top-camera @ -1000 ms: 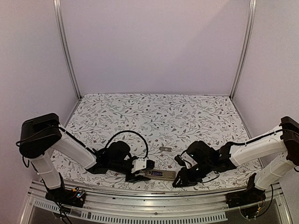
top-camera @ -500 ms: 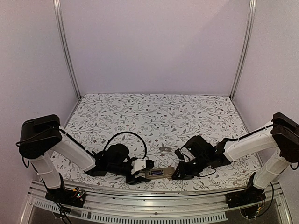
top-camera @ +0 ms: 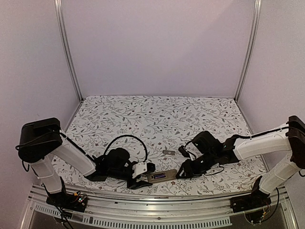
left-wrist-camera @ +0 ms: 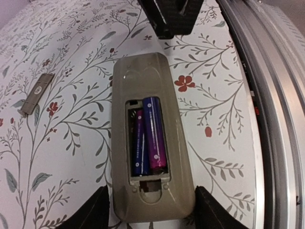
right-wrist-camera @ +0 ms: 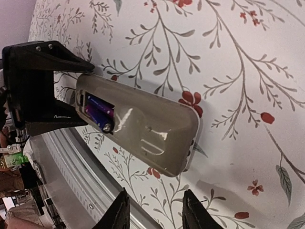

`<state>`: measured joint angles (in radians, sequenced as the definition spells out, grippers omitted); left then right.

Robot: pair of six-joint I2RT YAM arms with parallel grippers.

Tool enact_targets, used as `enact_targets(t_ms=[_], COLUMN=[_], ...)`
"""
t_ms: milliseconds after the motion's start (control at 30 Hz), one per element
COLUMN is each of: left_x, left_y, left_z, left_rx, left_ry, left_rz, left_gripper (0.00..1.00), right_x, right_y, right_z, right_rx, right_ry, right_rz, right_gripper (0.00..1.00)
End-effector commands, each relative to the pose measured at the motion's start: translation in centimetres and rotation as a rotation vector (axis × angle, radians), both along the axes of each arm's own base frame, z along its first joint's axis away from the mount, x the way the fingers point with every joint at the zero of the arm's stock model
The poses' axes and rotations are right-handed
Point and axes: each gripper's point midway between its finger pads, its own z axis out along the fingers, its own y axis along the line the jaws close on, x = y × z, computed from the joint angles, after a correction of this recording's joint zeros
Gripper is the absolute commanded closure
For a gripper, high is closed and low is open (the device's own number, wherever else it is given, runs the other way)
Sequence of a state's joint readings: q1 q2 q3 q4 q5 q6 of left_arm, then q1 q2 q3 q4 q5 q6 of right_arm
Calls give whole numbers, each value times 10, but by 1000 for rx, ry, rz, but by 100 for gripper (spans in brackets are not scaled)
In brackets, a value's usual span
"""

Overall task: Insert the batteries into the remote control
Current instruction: Adjust the remote control without the battery cover at the center of the board, then load the battery into the battery compartment.

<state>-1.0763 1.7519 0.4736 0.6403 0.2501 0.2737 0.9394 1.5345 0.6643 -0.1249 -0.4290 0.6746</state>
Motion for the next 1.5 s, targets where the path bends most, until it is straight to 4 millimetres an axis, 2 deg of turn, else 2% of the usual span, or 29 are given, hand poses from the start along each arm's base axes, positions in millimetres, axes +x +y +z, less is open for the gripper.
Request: enact_targets(t_ms=[0, 67, 167, 300, 433, 600, 700, 767, 1067, 1467], left_x=[-6, -7, -7, -6, -7, -8, -8, -8, -7, -7], left_y=[8, 8, 9, 9, 8, 6, 5, 5, 5, 4], left_z=[-7, -7, -7, -5, -3, -3, -2, -1, -1, -1], left_rx=[23, 20, 16, 0, -10, -16, -21, -24, -25, -30], left_ry=[2, -4, -9, -5, -9, -13, -10, -9, -7, -2], left_rz=[5, -2, -1, 13, 12, 1, 3, 5, 9, 6], left_gripper=[41, 41, 41, 43, 44, 44, 45, 46, 48, 50], right_x=[7, 16, 10, 8, 15, 16, 12, 11, 13, 8], right_y=[8, 26, 48, 62, 62, 66, 65, 63, 58, 66], right_z=[45, 57, 44, 31, 32, 31, 22, 15, 9, 5], right_rx=[49, 71, 58, 27, 0, -18, -45, -62, -115, -111], right_ry=[-80, -87, -40, -7, -12, -9, 8, 18, 16, 35], right_rz=[43, 31, 53, 50, 13, 9, 16, 16, 8, 34], right_gripper=[67, 70, 71, 74, 82, 84, 87, 88, 85, 90])
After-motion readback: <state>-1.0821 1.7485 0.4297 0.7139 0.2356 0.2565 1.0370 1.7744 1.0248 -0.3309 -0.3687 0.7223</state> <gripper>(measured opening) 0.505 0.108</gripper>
